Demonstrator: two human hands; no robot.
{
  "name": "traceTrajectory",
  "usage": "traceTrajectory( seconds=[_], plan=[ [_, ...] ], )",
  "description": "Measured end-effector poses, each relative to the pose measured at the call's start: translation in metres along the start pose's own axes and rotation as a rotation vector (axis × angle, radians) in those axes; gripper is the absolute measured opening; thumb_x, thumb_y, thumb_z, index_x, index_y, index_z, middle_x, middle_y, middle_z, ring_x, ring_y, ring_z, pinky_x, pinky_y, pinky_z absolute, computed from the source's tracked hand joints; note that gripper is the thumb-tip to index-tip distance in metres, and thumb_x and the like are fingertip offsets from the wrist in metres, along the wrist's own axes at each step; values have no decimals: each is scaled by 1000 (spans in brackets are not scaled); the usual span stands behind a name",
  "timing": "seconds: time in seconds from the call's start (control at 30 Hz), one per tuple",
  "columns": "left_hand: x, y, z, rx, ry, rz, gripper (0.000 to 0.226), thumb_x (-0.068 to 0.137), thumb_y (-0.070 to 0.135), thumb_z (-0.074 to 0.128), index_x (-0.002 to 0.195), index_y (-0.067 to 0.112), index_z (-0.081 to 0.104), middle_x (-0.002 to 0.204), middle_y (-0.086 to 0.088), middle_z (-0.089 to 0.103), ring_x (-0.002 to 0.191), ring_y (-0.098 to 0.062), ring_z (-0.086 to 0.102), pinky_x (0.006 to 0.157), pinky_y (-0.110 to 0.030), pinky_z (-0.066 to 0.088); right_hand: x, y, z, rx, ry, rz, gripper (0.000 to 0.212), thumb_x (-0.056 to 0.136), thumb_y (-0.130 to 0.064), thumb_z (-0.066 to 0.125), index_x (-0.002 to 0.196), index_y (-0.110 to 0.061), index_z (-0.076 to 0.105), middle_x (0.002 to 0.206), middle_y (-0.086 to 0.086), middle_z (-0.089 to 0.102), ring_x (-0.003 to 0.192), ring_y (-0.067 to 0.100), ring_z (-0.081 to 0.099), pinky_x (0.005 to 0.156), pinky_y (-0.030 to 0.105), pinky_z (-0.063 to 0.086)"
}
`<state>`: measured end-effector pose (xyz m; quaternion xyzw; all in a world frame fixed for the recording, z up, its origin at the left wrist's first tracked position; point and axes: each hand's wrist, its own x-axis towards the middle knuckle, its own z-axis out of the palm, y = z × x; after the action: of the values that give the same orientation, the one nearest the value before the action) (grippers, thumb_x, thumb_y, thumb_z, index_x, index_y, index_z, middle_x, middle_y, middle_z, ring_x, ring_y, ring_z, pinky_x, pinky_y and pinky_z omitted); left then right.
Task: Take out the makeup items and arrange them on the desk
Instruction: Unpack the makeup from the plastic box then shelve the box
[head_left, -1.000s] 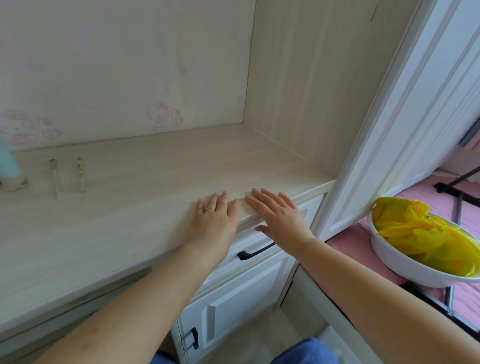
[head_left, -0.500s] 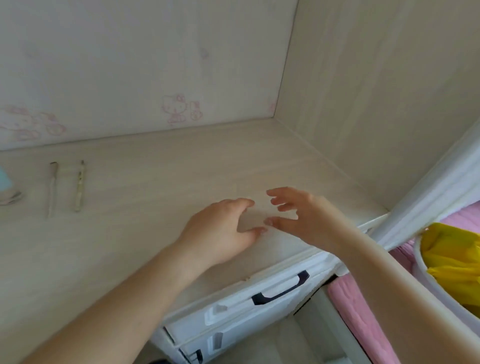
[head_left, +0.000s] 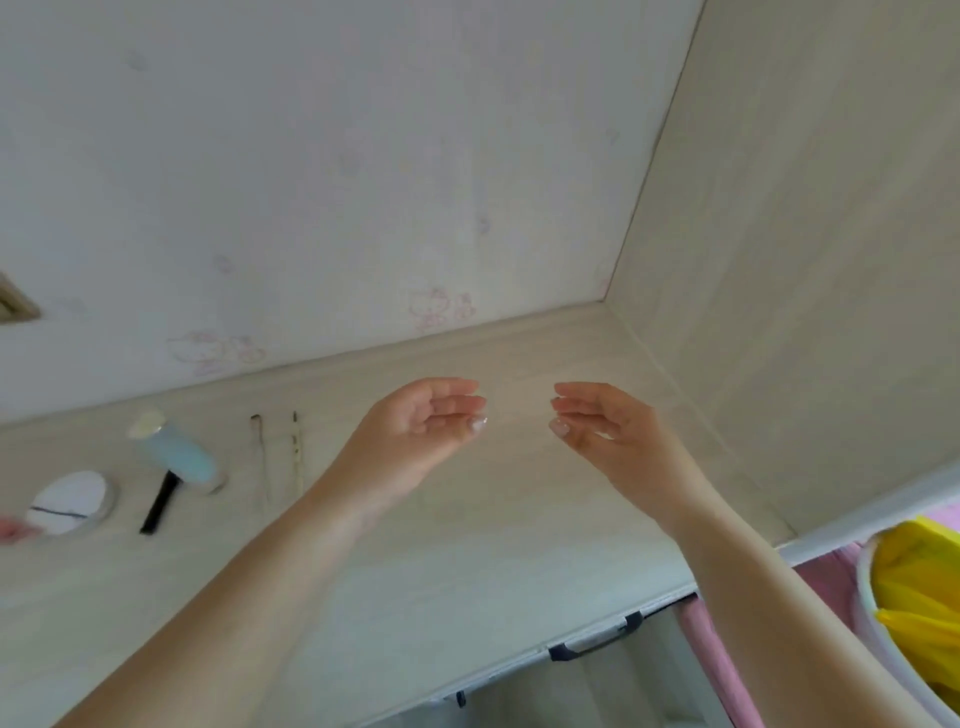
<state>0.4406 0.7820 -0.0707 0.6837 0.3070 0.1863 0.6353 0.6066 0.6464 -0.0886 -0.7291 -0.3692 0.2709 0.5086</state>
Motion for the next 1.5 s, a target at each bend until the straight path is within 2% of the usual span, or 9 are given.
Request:
traceTrajectory(
  seconds=[0.17,0.37,0.67,0.87,1.0,1.13,1.3,1.4,1.5],
  plan=[
    [-34,29,-25,-63,122,-34,25,86,4,62,102,25,64,102,4,73,95,-3,66,85,-20,50,-12,-44,19,101,-61,-71,33,82,-24,68,106,-43,55,109,-14,65,97,-3,64,84,17,48],
    [-85,50,-29,-109,390,-16,26,77,18,71,101,26,65,104,6,73,109,-14,63,95,-35,47,-12,-72,29,121,-302,-209,34,83,-22,67,107,-42,53,112,-13,62,98,-5,63,80,11,49],
    [-205,58,53,-179,797,26,41,57,44,72,97,34,69,108,8,72,111,-9,62,99,-38,45,-51,-93,-15,81,-690,-405,36,85,-12,65,115,-26,53,109,-8,61,95,2,62,83,10,48],
    [-281,58,109,-127,1055,-20,24,84,18,69,107,25,65,106,6,72,99,1,64,90,-23,48,-110,-92,-19,56,-927,-436,32,84,-22,67,106,-42,55,112,-16,63,101,-3,62,84,14,47],
    [-340,62,141,-140,1233,-19,24,87,8,63,109,18,64,105,4,70,90,6,64,79,-8,50,-160,-102,-3,33,-1100,-462,34,84,-24,67,114,-37,56,115,-17,61,102,-7,60,84,12,47],
    [-392,56,165,-157,1390,-56,20,85,13,65,101,26,64,103,7,71,91,4,65,80,-12,50,-209,-110,8,16,-1249,-487,37,83,-23,68,116,-35,57,115,-17,61,100,-7,61,88,13,46],
    [-445,53,198,-212,1540,-64,19,86,10,64,101,21,64,98,10,70,81,8,64,78,-13,47,-260,-114,17,10,-1372,-560,38,83,-21,69,118,-30,57,115,-17,61,100,-6,61,74,0,42],
    [-488,48,226,-214,1618,-74,20,86,8,63,101,21,63,99,6,70,81,7,63,78,-13,48,-304,-116,22,29,-1457,-587,39,84,-17,68,120,-25,57,116,-15,61,101,-3,61,75,1,44],
    [-531,49,256,-192,1687,-88,22,86,6,63,107,16,62,103,3,70,86,2,64,72,-9,48,-352,-115,24,53,-1529,-621,34,83,-18,68,110,-35,57,113,-18,61,101,-2,61,85,12,47]
  ],
)
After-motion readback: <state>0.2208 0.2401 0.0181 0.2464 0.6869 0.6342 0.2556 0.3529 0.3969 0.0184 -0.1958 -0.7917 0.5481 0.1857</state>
